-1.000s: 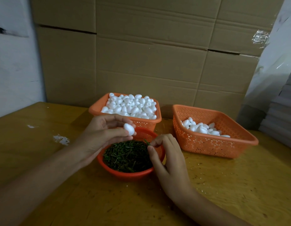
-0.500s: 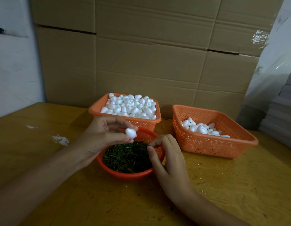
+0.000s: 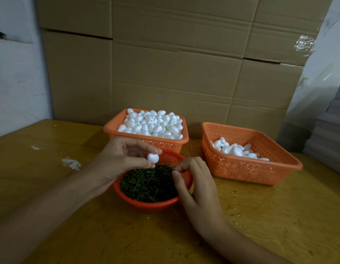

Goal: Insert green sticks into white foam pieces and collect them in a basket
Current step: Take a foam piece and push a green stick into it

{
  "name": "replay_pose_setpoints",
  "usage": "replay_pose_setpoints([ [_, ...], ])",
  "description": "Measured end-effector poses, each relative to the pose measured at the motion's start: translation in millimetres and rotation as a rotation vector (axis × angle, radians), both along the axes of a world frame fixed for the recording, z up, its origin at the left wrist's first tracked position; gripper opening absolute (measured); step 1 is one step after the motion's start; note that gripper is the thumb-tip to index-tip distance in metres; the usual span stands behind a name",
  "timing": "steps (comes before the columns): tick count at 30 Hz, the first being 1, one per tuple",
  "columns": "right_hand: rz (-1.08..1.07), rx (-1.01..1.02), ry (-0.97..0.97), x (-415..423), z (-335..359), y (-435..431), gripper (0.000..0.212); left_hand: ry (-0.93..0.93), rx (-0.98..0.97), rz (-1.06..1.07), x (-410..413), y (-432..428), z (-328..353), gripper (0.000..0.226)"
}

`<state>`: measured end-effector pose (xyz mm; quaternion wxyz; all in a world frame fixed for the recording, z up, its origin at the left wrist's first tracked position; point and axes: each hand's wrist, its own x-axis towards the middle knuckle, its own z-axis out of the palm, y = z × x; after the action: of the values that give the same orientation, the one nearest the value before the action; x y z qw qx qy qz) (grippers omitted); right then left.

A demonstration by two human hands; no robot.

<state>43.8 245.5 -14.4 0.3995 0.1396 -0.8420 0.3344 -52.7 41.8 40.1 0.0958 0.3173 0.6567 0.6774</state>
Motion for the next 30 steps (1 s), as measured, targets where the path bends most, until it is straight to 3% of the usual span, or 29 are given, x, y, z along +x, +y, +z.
replay_pose_setpoints([
  [16, 0.006, -0.001, 0.0, 0.1, -0.1, -0.7, 0.007, 0.055, -0.105, 0.028, -8.6, -2.0, -5.7, 0.04],
  [30, 0.003, 0.006, -0.01, 0.8, 0.1, -1.1, 0.004, 0.083, -0.129, 0.034, -9.5, -2.2, -5.4, 0.035],
])
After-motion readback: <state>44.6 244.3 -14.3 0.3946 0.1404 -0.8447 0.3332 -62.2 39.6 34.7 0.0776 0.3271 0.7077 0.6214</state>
